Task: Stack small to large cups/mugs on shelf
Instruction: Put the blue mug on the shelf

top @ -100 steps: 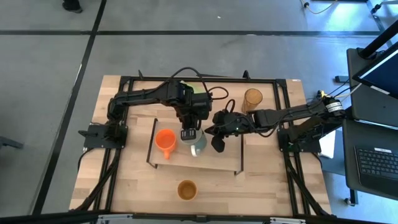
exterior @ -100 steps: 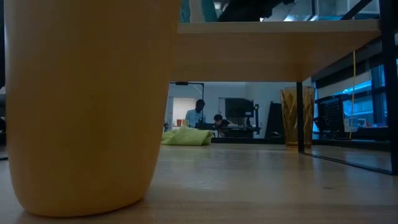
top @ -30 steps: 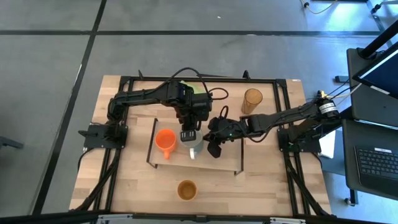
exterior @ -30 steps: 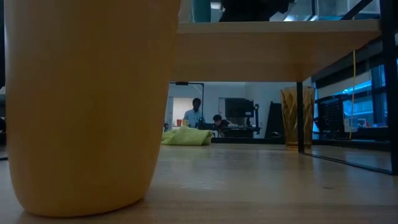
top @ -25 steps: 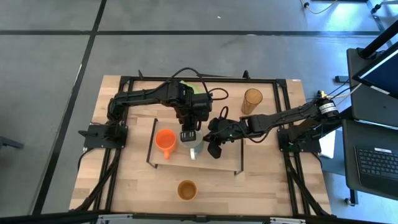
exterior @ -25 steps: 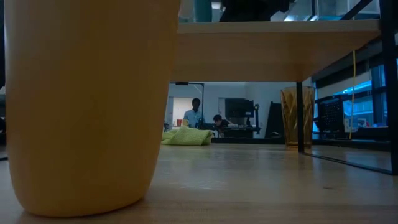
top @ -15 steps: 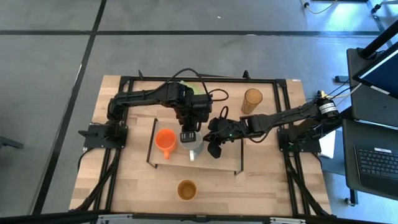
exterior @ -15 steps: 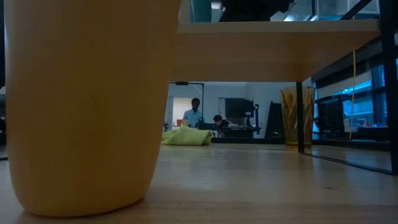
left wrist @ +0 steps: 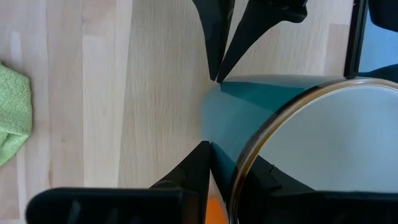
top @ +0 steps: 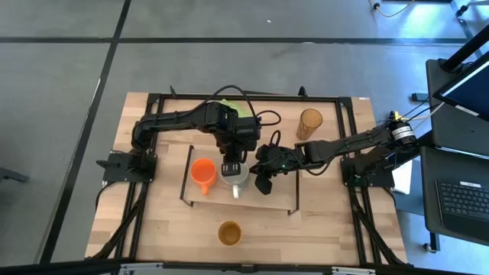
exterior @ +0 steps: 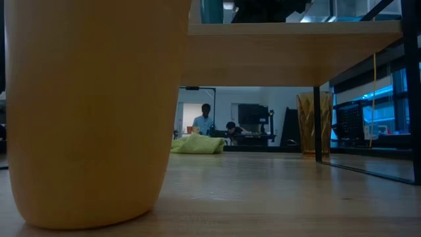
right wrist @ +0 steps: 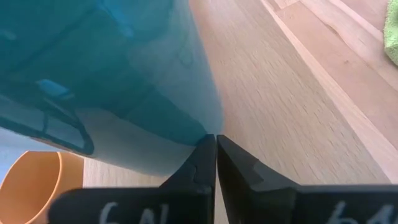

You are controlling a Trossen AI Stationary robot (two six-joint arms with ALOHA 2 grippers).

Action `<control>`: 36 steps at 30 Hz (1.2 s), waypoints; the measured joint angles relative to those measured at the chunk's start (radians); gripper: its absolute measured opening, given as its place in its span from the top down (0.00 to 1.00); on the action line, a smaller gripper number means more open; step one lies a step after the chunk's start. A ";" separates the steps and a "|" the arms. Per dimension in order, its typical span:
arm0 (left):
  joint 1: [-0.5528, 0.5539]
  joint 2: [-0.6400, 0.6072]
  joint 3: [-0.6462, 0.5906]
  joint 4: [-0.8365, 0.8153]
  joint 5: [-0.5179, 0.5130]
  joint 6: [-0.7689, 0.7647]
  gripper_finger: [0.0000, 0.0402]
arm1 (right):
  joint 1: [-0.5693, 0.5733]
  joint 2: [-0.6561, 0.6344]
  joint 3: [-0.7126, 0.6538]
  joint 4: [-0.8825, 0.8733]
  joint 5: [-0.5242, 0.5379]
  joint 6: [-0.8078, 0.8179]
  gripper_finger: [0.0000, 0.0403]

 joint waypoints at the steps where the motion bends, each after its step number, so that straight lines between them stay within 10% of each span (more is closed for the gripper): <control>1: 0.000 0.000 0.000 0.000 -0.006 -0.001 0.88 | 0.002 0.000 0.000 0.000 0.002 0.000 0.96; 36: 0.001 0.000 0.000 -0.001 -0.043 0.006 0.86 | 0.002 0.000 0.000 -0.002 0.000 0.001 0.96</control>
